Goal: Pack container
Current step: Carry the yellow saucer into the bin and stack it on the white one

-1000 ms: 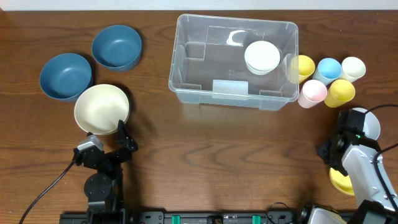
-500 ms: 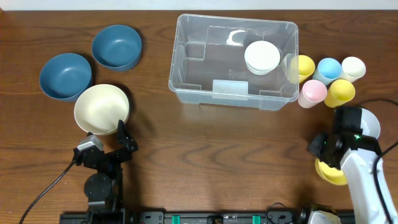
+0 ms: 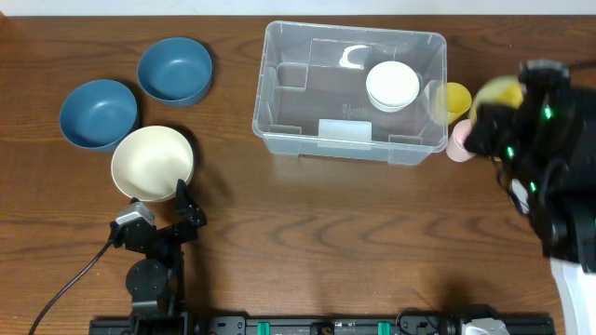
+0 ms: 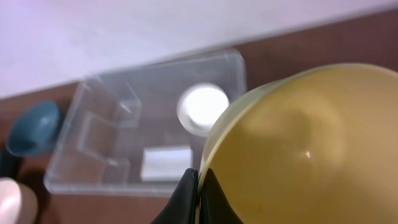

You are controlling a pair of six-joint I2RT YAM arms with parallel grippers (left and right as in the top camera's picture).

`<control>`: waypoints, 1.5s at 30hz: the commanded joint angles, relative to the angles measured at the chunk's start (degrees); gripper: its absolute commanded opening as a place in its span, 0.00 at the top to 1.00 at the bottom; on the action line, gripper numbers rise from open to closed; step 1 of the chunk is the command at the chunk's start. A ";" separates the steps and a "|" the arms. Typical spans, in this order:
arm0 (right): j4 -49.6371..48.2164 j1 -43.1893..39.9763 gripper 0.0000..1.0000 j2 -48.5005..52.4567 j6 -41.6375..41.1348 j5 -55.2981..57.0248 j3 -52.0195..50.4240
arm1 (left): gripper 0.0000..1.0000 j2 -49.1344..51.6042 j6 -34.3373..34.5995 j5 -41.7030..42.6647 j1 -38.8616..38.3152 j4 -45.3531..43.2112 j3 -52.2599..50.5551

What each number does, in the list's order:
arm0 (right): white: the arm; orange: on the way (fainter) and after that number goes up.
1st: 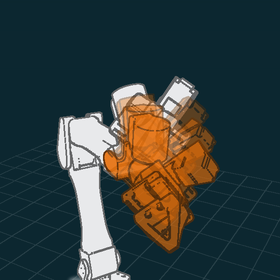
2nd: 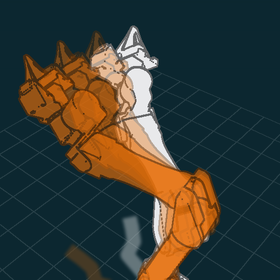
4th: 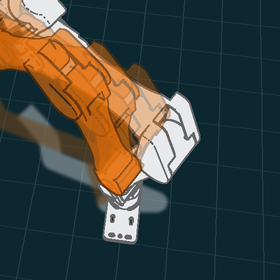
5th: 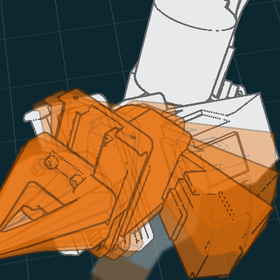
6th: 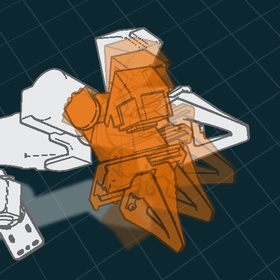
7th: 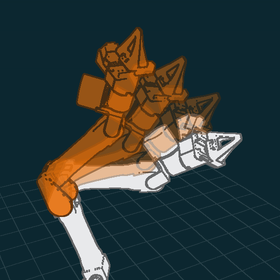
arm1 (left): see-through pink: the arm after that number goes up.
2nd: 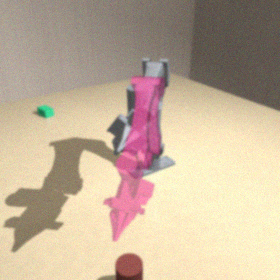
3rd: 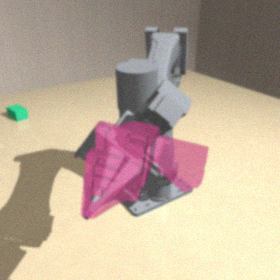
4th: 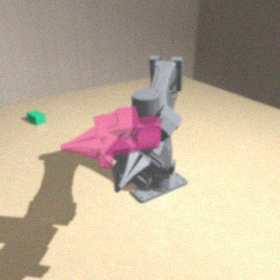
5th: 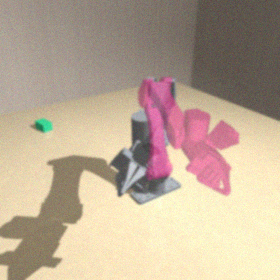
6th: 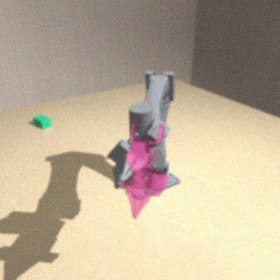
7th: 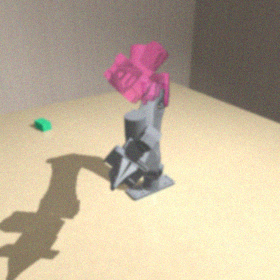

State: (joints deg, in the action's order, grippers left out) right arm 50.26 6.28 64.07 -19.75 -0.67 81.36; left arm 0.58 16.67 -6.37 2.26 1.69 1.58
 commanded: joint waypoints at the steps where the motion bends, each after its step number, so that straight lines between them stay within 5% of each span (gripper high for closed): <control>1: -5.20 4.24 0.99 7.54 2.12 4.63 3.08 | 0.02 -0.35 -0.50 -0.68 0.31 1.90 -1.33; 16: -24.33 12.50 0.99 39.08 6.12 11.63 6.38 | 0.02 -0.35 -0.50 -0.68 0.31 1.90 -1.33; 31: -29.99 12.55 0.97 52.30 5.88 12.22 6.38 | 0.02 -0.35 -0.50 -0.68 0.31 1.90 -1.33; 34: -29.70 12.76 0.50 53.40 5.88 11.93 6.38 | 0.02 -0.35 -0.50 -0.68 0.31 1.90 -1.33; 36: -29.73 13.20 0.28 53.70 5.95 11.63 6.36 | 0.02 -0.35 -0.50 -0.68 0.31 1.90 -1.33; 45: -23.91 17.51 0.14 48.92 7.10 9.22 11.52 | 0.02 -0.35 -0.50 -0.66 0.31 1.90 -1.33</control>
State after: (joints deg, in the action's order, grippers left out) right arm 24.34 21.52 117.30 -13.26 9.56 88.75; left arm 0.58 16.67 -6.37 2.26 1.69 1.58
